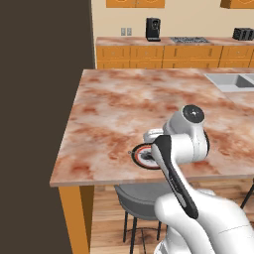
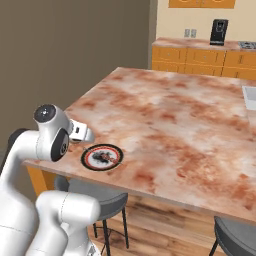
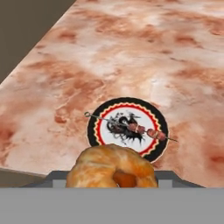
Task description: Pick up the tangerine and peach from the fridge and place one fruit on each plate on the dining counter.
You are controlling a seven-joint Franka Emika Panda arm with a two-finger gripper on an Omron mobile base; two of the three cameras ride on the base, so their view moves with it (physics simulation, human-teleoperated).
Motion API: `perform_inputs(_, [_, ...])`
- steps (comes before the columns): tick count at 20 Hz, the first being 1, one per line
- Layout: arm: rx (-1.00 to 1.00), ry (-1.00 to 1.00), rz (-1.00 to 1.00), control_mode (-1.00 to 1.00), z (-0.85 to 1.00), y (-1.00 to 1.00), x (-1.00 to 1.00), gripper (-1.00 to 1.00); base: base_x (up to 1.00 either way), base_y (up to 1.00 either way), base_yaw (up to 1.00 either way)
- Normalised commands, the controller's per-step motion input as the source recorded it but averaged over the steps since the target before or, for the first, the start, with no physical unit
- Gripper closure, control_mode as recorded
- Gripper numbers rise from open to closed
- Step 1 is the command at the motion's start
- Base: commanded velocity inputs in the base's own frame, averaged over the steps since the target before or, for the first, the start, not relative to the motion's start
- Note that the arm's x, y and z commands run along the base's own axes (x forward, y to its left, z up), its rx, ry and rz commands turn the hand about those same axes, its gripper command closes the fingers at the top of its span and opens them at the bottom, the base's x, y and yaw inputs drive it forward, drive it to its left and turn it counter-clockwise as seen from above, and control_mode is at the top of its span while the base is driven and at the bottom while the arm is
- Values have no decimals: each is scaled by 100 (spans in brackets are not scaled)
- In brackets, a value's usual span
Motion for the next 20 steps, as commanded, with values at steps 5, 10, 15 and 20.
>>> perform_inputs(5, [0,20,-4,-100,-35,-5,55,100,0,0,0])
perform_inputs(10, [-1,37,0,-100,-41,0,35,100,0,0,0])
perform_inputs(15, [-3,9,0,-100,-52,3,31,100,0,0,0])
perform_inputs(20, [-1,-18,-1,-100,-47,11,37,100,0,0,0])
